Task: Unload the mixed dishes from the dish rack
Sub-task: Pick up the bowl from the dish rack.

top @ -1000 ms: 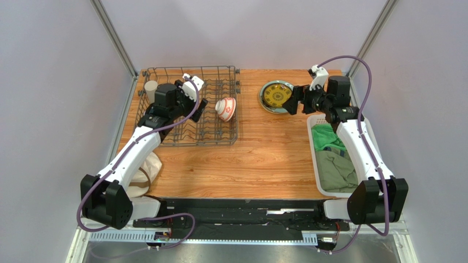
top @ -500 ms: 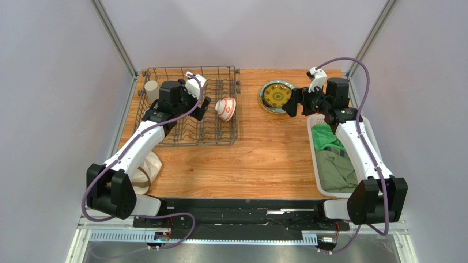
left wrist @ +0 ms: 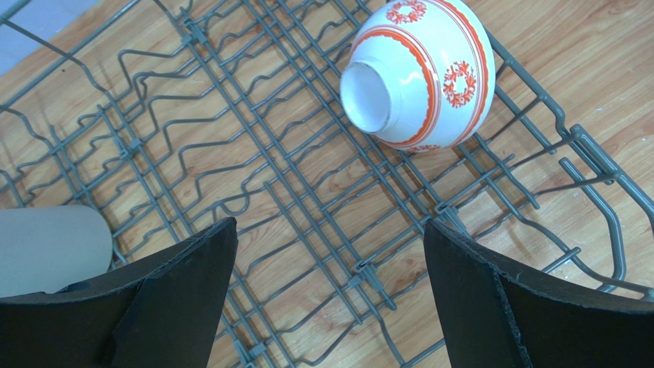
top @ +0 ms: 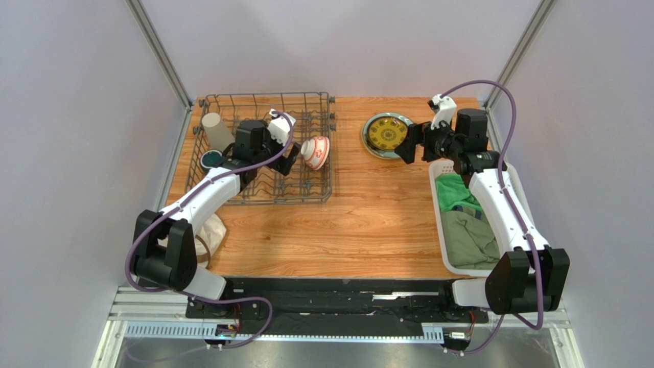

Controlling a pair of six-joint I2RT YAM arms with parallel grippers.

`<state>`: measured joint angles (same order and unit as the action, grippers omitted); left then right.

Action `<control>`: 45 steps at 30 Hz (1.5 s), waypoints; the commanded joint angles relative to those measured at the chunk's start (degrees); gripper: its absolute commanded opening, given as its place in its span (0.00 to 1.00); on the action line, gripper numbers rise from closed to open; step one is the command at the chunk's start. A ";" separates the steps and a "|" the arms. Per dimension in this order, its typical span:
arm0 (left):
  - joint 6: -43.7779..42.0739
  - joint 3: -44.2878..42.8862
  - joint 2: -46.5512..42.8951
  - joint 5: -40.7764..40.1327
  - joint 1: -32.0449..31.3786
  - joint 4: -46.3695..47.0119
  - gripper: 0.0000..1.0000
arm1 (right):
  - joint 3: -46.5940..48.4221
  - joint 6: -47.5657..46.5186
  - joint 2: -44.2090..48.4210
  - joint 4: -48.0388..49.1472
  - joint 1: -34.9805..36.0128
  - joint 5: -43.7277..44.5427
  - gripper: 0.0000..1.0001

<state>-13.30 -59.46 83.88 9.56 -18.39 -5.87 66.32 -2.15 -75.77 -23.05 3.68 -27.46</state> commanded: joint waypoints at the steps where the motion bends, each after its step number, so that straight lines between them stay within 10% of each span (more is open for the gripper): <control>1: 0.82 1.36 1.20 -2.79 -2.87 5.16 0.99 | -0.41 -1.19 0.36 2.39 0.18 0.83 0.99; 16: -2.78 -3.38 7.09 2.13 -4.72 4.55 0.99 | -0.32 -2.24 -1.31 1.87 0.18 1.10 0.99; 45: -1.03 -8.30 16.41 -13.96 -12.81 6.22 0.99 | 0.03 -3.73 -3.86 1.25 0.10 2.59 0.99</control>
<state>-14.31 -64.20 99.68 -1.23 -30.13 0.45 65.91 -4.58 -79.48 -23.29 3.68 -25.50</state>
